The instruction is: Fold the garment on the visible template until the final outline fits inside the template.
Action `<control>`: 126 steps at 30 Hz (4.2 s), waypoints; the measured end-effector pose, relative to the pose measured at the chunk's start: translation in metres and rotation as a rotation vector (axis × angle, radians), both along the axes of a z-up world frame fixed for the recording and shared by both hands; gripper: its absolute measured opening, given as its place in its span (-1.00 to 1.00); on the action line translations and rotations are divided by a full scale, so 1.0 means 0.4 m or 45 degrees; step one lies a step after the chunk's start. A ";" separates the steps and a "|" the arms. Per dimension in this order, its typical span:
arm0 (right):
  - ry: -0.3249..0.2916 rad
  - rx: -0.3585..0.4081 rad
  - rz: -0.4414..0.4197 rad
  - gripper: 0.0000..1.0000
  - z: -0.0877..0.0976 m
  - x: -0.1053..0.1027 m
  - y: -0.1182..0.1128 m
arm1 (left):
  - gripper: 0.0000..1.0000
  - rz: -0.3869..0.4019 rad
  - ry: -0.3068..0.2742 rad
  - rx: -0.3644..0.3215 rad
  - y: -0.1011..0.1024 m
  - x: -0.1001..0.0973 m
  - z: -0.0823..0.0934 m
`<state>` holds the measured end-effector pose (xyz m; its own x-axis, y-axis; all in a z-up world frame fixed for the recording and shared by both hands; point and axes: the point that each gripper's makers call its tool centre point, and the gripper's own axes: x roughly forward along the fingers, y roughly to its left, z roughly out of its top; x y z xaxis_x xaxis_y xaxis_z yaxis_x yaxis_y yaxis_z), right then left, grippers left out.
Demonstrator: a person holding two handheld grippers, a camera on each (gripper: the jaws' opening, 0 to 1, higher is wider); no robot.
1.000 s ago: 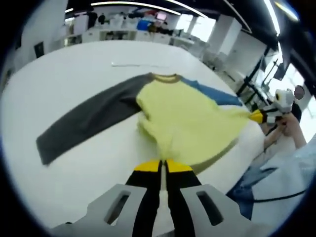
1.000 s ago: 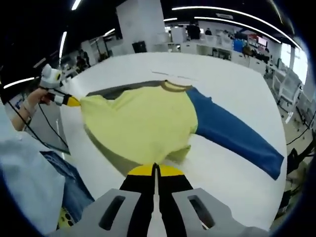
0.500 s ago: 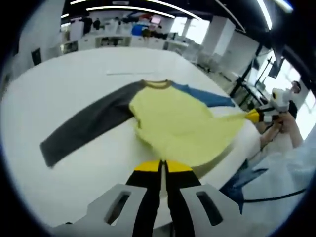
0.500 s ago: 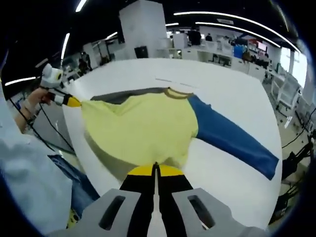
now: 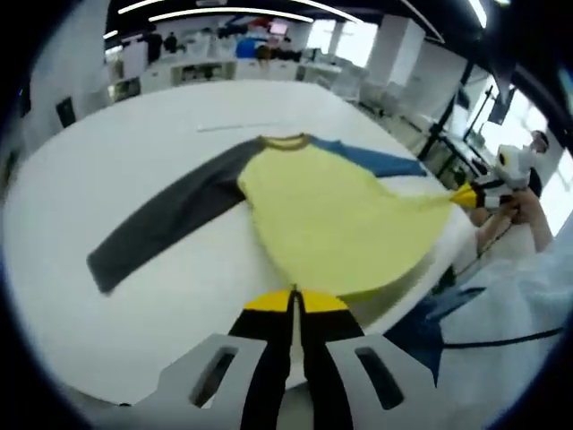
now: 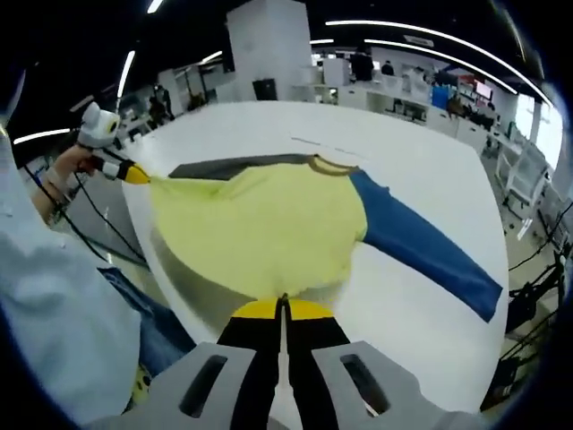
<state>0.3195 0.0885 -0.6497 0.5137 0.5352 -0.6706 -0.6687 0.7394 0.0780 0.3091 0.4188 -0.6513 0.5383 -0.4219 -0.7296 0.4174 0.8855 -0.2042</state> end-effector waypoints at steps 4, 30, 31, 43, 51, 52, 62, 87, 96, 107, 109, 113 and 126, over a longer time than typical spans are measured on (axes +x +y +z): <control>0.020 -0.005 -0.010 -0.97 -0.007 -0.024 -0.003 | -1.00 0.000 0.051 0.014 0.003 -0.031 -0.021; 0.232 -0.022 -0.064 -0.97 -0.154 -0.110 -0.040 | -1.00 -0.029 0.328 0.157 0.027 -0.131 -0.131; 0.243 -0.033 -0.068 -0.97 -0.163 -0.112 -0.045 | -1.00 -0.031 0.327 0.154 0.023 -0.129 -0.137; 0.261 -0.034 -0.068 -0.97 -0.168 -0.120 -0.045 | -0.96 -0.062 0.347 0.114 -0.014 -0.100 -0.218; 0.261 -0.034 -0.068 -0.97 -0.166 -0.122 -0.045 | -0.68 -0.071 0.388 0.144 -0.011 -0.097 -0.267; 0.262 -0.033 -0.068 -0.97 -0.166 -0.121 -0.044 | -0.72 -0.061 0.403 0.143 -0.009 -0.098 -0.273; 0.264 -0.044 -0.054 -0.97 -0.166 -0.112 -0.043 | -0.97 -0.059 0.439 0.129 -0.013 -0.095 -0.297; 0.342 -0.053 -0.019 -0.97 -0.194 -0.154 -0.032 | -1.00 -0.095 0.513 0.229 0.018 -0.147 -0.240; 0.402 -0.087 0.013 -0.97 -0.231 -0.188 -0.023 | -1.00 -0.113 0.547 0.295 0.032 -0.159 -0.261; 0.434 -0.130 0.030 -0.97 -0.253 -0.208 -0.024 | -1.00 -0.111 0.556 0.318 0.044 -0.171 -0.276; 0.435 -0.143 0.038 -0.97 -0.261 -0.210 -0.023 | -1.00 -0.113 0.560 0.322 0.045 -0.175 -0.280; 0.438 -0.157 0.043 -0.97 -0.267 -0.213 -0.024 | -1.00 -0.121 0.558 0.327 0.046 -0.181 -0.283; 0.425 -0.189 0.062 -0.90 -0.275 -0.215 -0.043 | -0.96 -0.188 0.538 0.353 0.045 -0.187 -0.290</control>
<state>0.2333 0.0714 -0.7599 0.2301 0.4379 -0.8691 -0.6590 0.7272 0.1919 0.2344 0.4369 -0.7672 0.1221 -0.2311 -0.9652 0.4737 0.8682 -0.1479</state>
